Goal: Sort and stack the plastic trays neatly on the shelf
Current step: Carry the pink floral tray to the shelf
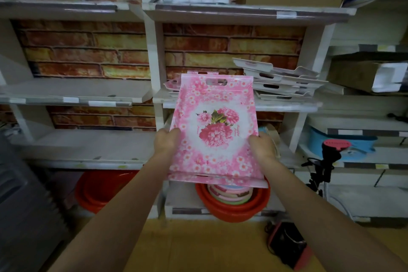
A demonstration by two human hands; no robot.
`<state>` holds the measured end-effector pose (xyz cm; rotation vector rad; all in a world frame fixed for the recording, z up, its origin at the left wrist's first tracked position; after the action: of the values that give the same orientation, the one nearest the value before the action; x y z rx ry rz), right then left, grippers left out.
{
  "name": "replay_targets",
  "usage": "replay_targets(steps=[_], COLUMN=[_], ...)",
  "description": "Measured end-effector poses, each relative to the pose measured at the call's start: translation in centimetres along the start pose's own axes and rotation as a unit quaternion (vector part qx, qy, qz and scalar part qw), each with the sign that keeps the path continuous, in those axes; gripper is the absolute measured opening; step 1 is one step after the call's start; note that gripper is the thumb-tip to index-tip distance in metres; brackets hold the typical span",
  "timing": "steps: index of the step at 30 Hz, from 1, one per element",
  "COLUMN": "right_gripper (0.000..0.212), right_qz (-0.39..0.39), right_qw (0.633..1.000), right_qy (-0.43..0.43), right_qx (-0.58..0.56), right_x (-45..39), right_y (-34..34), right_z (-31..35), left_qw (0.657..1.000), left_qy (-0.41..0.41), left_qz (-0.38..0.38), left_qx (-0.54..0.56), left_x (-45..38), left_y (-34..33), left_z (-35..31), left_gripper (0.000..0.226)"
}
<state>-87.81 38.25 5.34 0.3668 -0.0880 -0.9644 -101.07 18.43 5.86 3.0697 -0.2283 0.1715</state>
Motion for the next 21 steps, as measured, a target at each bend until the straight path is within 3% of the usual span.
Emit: replay_targets(steps=[7,14,18,21], right_gripper=[0.019,0.022,0.014,0.022], right_qz=[0.022,0.041,0.054,0.062], right_qw=[1.0,0.999,0.998,0.998], right_qy=[0.02,0.003,-0.005,-0.015], right_qx=[0.005,-0.006,-0.01,-0.015], right_x=[-4.7,-9.7,-12.4,-14.9], right_y=[0.3,-3.0,-5.8,-8.2], right_z=[0.2,-0.1,0.4,1.4], left_qw=[1.0,0.999,0.998,0.998], left_qy=[0.002,0.014,0.005,-0.004], left_qz=[-0.014,-0.043,-0.06,-0.058], left_qx=[0.024,0.01,0.009,0.007], left_x=[-3.2,-7.7,-11.4,-14.7], left_y=[-3.9,-5.0,-4.9,-4.9], left_z=[0.0,0.0,-0.3,-1.2], left_gripper=[0.031,0.041,0.035,0.02])
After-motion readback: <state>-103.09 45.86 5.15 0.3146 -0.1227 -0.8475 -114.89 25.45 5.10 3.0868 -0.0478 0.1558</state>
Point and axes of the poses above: each hand's wrist, its own x-axis away from the middle knuckle, its own y-axis out of the back of the hand, z = x × y, the point moved 2 cm from there along -x, towards the middle knuckle, and after that the axes turned 2 degrees about y, right-handed, at the moved point
